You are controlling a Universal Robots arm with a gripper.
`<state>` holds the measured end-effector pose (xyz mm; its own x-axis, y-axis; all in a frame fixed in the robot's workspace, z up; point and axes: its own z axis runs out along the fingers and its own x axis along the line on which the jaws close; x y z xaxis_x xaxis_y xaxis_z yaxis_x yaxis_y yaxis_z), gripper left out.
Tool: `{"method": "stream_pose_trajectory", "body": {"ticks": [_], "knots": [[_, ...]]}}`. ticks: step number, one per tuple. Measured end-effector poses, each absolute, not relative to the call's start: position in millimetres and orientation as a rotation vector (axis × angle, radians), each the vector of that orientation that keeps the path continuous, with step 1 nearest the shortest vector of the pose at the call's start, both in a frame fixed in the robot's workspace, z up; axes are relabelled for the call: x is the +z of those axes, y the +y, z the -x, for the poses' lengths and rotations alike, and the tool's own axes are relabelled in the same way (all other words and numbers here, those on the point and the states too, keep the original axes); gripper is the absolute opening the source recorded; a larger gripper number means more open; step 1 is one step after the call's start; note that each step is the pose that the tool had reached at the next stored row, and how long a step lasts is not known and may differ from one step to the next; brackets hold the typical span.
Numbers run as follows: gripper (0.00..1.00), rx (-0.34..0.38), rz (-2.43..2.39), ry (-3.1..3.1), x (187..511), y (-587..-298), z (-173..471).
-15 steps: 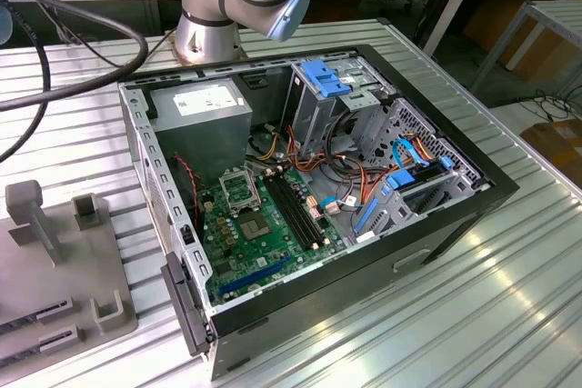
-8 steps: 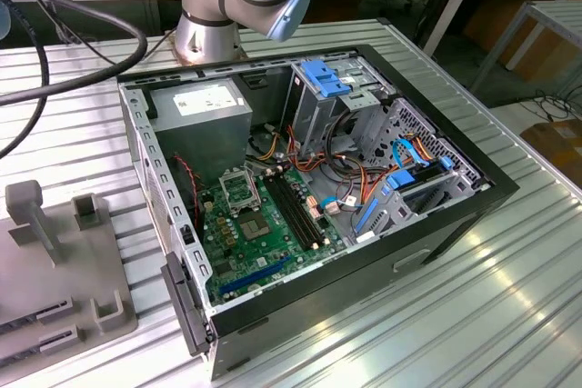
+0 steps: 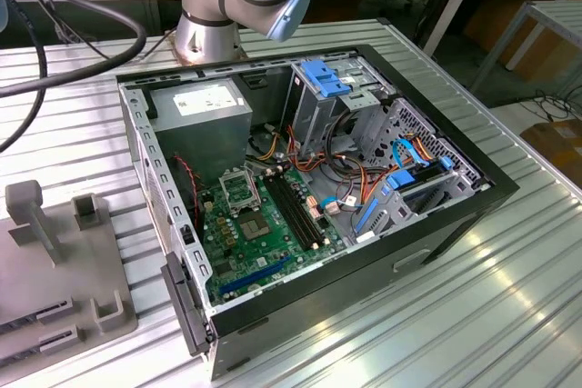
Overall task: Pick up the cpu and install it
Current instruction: 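Pick up the cpu and move it towards the insertion slot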
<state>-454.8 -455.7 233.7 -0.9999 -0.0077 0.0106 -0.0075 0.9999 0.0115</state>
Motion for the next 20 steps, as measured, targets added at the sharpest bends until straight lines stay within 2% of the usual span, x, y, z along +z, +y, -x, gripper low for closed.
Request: {"method": "stream_pose_trajectory", "body": {"ticks": [20], "knots": [[0.47,-0.019,-0.012,-3.131,243.1,-455.7,454.8]]}}
